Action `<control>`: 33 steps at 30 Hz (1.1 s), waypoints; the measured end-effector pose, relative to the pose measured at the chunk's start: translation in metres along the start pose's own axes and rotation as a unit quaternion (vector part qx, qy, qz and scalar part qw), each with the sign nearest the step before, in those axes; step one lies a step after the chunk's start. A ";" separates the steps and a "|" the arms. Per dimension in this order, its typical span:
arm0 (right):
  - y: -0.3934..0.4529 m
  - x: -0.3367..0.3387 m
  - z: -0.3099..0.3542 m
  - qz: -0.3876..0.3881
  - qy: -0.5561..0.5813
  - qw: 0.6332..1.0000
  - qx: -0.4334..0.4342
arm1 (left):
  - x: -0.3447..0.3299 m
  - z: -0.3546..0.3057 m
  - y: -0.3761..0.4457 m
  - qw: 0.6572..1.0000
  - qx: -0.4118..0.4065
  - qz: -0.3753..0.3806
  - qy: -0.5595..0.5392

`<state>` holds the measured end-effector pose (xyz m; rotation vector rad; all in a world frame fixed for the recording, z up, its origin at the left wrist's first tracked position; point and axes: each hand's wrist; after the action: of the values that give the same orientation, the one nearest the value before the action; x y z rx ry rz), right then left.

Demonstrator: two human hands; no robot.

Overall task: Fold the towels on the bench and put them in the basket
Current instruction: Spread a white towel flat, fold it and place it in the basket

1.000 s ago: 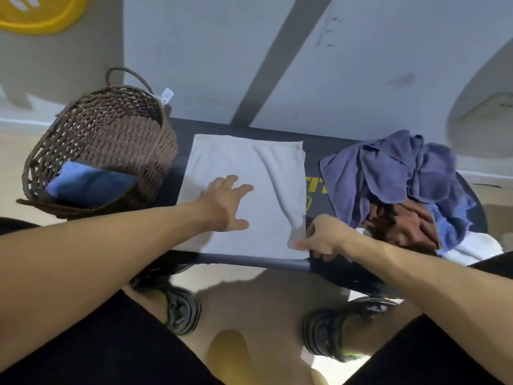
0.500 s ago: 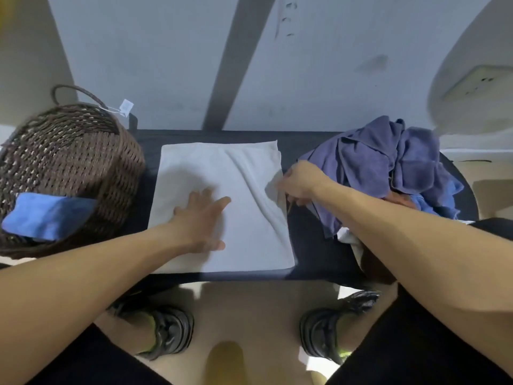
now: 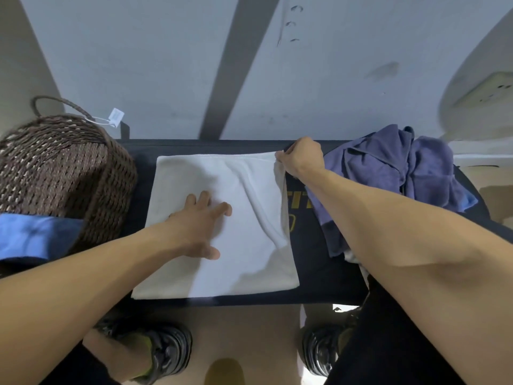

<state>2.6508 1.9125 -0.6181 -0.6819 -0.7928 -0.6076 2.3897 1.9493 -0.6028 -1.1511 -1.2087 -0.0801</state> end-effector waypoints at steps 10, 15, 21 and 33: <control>-0.017 0.019 0.009 0.179 -0.070 0.981 0.017 | 0.028 0.025 0.035 0.988 0.049 -0.140 -0.044; -0.007 0.017 0.010 0.122 -0.012 0.992 0.024 | 0.021 0.038 0.045 0.988 0.086 -0.082 -0.095; 0.002 0.007 0.002 0.097 -0.008 0.992 0.077 | 0.014 0.050 0.045 0.983 0.111 -0.087 -0.121; -0.016 0.014 0.005 0.097 -0.092 0.990 0.034 | 0.022 0.051 0.045 0.989 0.122 -0.035 -0.080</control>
<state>2.6452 1.9030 -0.5997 -0.7492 -0.9011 -0.3426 2.3910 2.0181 -0.6204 -0.9141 -1.3609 0.1059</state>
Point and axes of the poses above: each hand's wrist, its own y-axis towards the middle knuckle, its own x-axis out of the back of the hand, z = x × y, and after that the axes turned 4 degrees about x, right-handed
